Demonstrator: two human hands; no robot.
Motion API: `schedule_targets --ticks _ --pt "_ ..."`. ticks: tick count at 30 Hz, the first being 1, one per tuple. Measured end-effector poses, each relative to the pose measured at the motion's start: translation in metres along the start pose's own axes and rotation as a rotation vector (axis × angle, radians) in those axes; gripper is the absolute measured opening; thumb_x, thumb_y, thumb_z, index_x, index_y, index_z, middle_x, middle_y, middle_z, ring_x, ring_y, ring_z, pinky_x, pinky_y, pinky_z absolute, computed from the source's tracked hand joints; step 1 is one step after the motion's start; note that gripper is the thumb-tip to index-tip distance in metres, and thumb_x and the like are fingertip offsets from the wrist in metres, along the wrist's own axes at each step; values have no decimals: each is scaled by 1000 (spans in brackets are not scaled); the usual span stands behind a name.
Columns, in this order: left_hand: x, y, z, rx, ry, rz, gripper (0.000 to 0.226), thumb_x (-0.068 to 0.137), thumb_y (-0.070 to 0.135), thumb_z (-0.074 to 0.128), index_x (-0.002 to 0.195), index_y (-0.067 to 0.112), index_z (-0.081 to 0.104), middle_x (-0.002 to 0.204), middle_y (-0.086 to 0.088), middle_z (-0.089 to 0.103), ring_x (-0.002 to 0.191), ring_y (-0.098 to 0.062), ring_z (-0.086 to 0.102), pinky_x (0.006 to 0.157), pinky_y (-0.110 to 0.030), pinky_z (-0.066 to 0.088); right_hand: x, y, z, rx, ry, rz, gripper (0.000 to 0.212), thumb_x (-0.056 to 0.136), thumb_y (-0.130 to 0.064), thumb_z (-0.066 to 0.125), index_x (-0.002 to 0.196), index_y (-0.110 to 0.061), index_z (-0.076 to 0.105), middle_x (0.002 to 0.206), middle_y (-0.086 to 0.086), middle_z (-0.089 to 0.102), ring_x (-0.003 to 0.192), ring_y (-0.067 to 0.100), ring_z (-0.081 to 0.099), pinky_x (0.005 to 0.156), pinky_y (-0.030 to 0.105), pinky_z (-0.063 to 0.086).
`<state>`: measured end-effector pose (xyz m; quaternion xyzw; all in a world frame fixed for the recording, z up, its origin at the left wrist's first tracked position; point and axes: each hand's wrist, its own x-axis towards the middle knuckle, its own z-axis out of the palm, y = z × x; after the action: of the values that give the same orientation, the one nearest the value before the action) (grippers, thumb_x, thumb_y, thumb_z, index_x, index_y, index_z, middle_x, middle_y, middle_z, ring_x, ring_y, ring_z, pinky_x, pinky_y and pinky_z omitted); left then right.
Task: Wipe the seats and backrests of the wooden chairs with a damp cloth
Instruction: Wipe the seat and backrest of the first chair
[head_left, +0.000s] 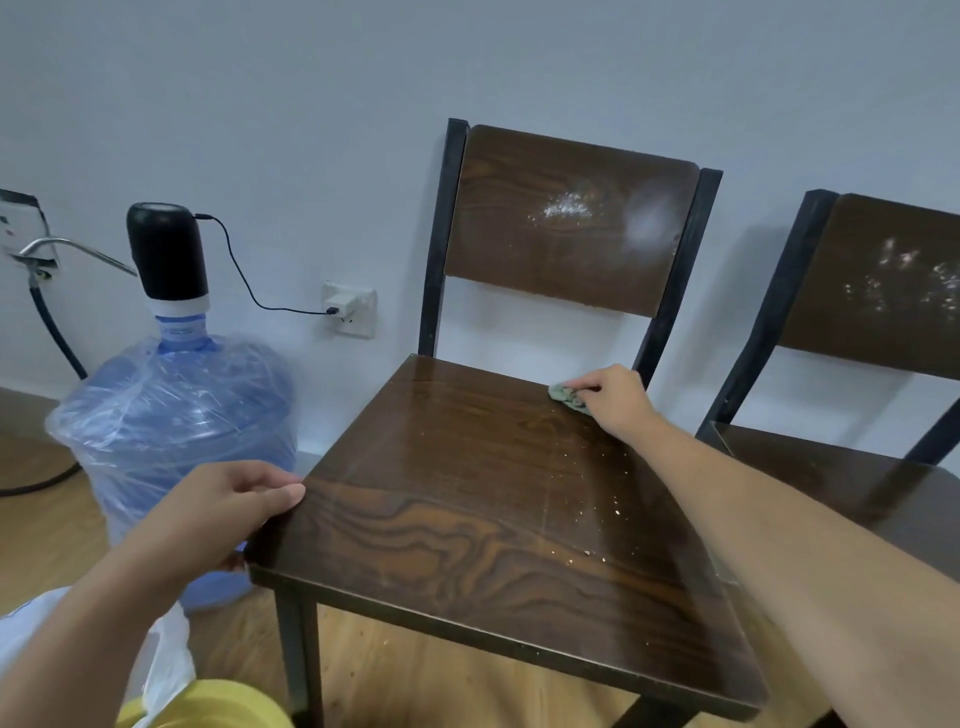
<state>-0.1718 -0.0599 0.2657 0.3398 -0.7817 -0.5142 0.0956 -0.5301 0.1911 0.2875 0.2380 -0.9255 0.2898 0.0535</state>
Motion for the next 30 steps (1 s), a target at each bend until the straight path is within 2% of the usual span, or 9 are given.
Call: schedule_targets --ticks 5,7,10,12,18,23,25,28,30 --pt "4 1 -6 12 -46 -34 14 97 22 68 97 18 81 95 -15 76 86 -32 70 65 -37 56 -27 -18 1 7 -150 -170 30 99 -6 58 119 -21 76 128 2 71 102 7 58 77 5 42" --pt "6 2 -7 10 -64 -50 13 97 22 68 98 17 80 96 -16 76 85 -31 70 63 -37 55 -44 -20 -7 -7 -177 -215 31 98 -6 60 117 -25 77 126 -4 72 103 3 59 75 1 40" --pt "9 4 -9 6 -90 -68 13 97 22 68 99 16 80 98 -18 75 87 -33 70 64 -38 55 -75 -20 -19 19 -232 -246 33 96 -6 62 113 -28 78 122 -10 73 107 -1 61 99 13 47" --pt "10 5 -11 14 -108 -71 13 97 22 69 100 16 80 98 -19 75 86 -33 71 64 -38 56 -102 -22 -28 29 -278 -271 34 96 -6 64 112 -31 78 120 -15 73 110 -3 62 106 19 46" --pt "11 5 -15 -1 -149 -72 12 96 23 69 100 15 79 72 -7 78 75 -28 71 57 -33 55 -196 -35 -55 96 -430 -395 35 94 -4 66 113 -31 78 116 -17 74 113 -1 64 96 16 51" --pt "19 -2 -13 -15 -140 -81 11 95 25 71 98 18 80 94 -15 78 78 -31 72 58 -36 56 -250 -42 -93 189 -645 -356 35 92 1 67 107 -26 81 111 -15 76 110 12 67 88 21 56" --pt "21 -3 -12 -22 -151 -80 11 95 23 71 99 17 80 95 -15 78 77 -33 72 59 -37 58 -230 -39 -106 233 -569 -262 37 93 3 66 102 -28 82 108 -15 77 110 10 68 90 23 57" --pt "22 -3 -11 -18 -150 -60 11 97 23 70 99 17 78 98 -15 74 84 -36 72 66 -41 59 -144 -22 -100 121 -169 -121 36 94 -4 66 100 -35 82 105 -19 76 104 4 68 92 29 59" --pt "21 -3 -9 -21 -135 -45 10 98 22 69 98 18 77 95 -13 73 82 -34 70 66 -39 57 -81 -4 -84 34 16 -39 31 96 -3 63 106 -28 80 104 -12 72 102 9 67 93 34 59"
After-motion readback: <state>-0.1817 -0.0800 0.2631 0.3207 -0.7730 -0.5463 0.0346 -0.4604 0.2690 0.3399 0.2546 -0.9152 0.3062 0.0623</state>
